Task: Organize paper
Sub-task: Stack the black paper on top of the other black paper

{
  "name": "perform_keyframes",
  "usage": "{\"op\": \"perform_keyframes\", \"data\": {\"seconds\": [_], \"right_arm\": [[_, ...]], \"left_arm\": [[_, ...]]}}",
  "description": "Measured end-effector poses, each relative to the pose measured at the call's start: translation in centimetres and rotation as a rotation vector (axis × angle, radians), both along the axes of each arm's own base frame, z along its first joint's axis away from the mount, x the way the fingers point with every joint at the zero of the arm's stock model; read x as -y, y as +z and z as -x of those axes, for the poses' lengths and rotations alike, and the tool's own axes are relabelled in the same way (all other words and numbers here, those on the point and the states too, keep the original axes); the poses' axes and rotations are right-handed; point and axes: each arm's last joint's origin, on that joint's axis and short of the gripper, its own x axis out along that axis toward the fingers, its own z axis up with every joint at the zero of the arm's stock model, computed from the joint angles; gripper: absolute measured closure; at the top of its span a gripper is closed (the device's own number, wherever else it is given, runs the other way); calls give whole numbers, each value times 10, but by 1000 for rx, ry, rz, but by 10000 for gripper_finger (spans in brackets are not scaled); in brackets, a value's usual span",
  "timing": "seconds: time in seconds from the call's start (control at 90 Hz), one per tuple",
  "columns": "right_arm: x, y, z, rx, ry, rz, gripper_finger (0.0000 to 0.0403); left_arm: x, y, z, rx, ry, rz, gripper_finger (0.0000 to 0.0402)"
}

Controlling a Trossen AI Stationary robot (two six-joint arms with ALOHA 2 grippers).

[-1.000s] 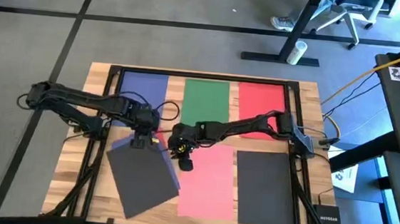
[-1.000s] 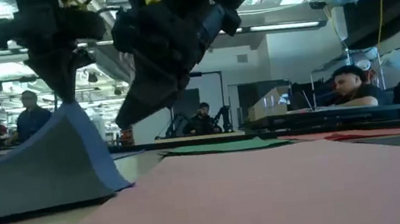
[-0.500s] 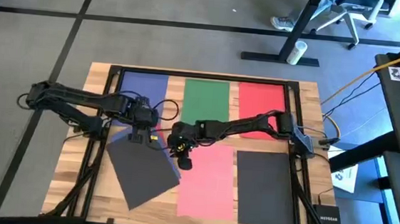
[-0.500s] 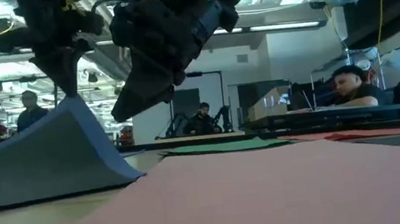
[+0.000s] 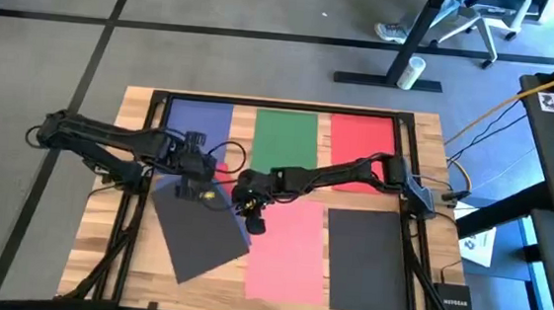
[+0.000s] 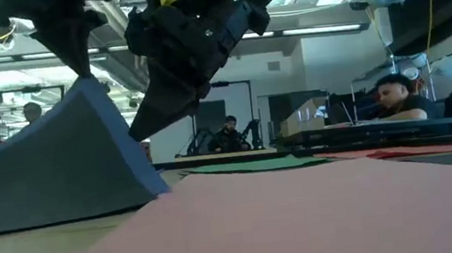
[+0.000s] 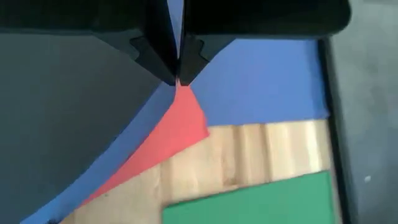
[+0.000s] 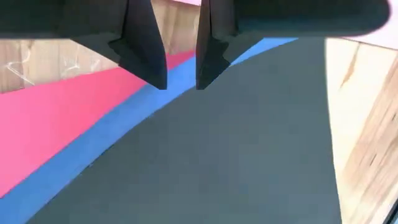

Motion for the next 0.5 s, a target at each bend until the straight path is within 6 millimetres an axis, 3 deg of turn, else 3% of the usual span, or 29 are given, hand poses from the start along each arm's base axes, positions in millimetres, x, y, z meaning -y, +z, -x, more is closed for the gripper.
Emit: {"op": "perform_keyframes", "data": {"seconds": [0.311,0.5], "right_arm": [[0,0,0,0,0,0,329],[0,0,0,-2,-1,-11,329]], "left_arm": [[5,10,2,15,13,-24,402],[9,8,3,21,24,51,402]]}}
